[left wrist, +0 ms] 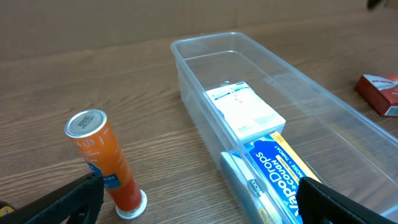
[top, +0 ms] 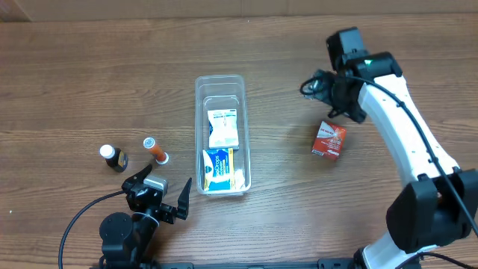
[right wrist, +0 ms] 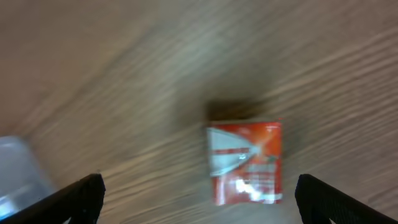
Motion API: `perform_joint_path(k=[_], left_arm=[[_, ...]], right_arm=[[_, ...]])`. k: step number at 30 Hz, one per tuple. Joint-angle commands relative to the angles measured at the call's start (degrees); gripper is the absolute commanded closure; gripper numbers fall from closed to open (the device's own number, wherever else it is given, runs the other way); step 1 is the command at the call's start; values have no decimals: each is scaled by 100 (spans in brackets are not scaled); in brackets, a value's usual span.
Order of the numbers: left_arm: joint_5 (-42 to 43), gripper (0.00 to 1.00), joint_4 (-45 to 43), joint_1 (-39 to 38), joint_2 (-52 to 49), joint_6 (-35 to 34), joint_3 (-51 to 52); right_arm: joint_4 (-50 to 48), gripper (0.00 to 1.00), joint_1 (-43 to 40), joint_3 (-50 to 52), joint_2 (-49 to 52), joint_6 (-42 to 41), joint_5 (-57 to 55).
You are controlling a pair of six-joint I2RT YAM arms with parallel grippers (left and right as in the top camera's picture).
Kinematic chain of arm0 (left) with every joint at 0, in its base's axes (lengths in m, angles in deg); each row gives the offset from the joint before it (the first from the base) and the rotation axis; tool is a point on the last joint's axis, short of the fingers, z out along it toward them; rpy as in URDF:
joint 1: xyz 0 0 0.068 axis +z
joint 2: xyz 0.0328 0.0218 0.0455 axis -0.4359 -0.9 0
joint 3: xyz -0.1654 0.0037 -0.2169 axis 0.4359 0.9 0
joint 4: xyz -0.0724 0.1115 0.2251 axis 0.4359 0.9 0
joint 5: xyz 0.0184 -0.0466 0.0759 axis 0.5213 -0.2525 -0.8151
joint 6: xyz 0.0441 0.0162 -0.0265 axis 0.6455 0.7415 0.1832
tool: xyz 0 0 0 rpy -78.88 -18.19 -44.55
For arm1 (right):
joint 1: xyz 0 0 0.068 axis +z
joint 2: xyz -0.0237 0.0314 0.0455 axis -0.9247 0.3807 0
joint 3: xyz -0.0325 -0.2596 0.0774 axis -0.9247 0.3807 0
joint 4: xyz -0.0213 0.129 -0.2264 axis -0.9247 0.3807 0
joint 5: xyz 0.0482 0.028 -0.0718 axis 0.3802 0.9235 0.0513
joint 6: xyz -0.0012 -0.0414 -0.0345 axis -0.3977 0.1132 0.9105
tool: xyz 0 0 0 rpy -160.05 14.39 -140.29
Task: Pack container
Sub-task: 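Move the right gripper to the red box and grasp it, then lower the red box into the container's far end and release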
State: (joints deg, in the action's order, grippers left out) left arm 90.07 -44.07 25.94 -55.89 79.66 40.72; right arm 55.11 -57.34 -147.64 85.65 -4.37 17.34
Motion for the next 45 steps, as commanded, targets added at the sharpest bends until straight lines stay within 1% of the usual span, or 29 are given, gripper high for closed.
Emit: perform_joint_path(k=[1,2,5,7,9,11,12,13,15,16,18,19,20,21,22,23,25,27,28,31,32,33,34,37,40,42,43,45], left_arm=[[59,0,-24,26,37,111,24],[59,0,-24,26,37,111,24],[59,0,-24,26,37,111,24],[59,0,-24,26,37,111,24],[59,0,-24,26,37,111,24],[59,0,-24,26,37,111,24],[59,0,-24,26,37,111,24],[59,0,-24,26,37,111,24],[59,0,-24,26,37,111,24],[59,0,-24,26,37,111,24],[59,0,-24,26,37,111,24],[59,0,-24,26,37,111,24],[59,0,-24,26,37,111,24],[59,0,-24,26,37,111,24],[59,0,-24,26,37,111,24],[59,0,-24,26,37,111,24],[59,0,-24,26,37,111,24],[59,0,-24,26,37,111,24],[59,0,-24,26,37,111,24],[59,0,-24,26,37,111,24],[59,0,-24,26,37,111,24],[59,0,-24,26,37,111,24],[59,0,-24,26,37,111,24],[59,0,-24,26,37,111,24],[59,0,-24,26,37,111,24],[59,0,-24,26,37,114,24],[59,0,-24,26,37,111,24],[59,0,-24,26,37,111,24]], right_arm=[[-437,0,-330,916,101,184,63],[-697,0,-361,1215,101,411,155],[-1438,0,-361,1937,101,431,332],[-1823,0,-361,2170,105,623,688],[-2074,0,-361,2376,107,614,706],[-2173,6,-361,2463,107,595,702],[-2212,12,-361,2468,107,595,702],[-2247,21,-361,2465,107,595,706],[-2205,30,-354,2402,103,597,704],[-1882,35,-354,2146,55,595,706],[-1266,36,-267,1580,-131,595,704],[-774,35,-83,1012,-341,599,706],[-490,36,122,575,-498,619,706],[-234,36,474,17,-662,621,704],[-184,38,767,-343,-732,625,704],[-251,38,1202,-693,-748,629,704],[-811,38,1893,-772,-715,636,697],[-1244,38,2369,-765,-382,525,699],[-1453,38,2579,-765,-17,435,704],[-1974,37,2865,-765,911,396,732],[-2109,35,2900,-765,1189,398,780],[-2153,29,2903,-765,1257,404,918],[-2221,28,2903,-765,1290,546,1176],[-2140,23,2898,-850,1071,660,1239],[-2170,5,2881,-872,431,745,1182],[-2013,2,2846,-914,-20,750,664],[-1991,2,2747,-920,-334,754,592],[-1816,5,2481,-920,-787,745,564]])
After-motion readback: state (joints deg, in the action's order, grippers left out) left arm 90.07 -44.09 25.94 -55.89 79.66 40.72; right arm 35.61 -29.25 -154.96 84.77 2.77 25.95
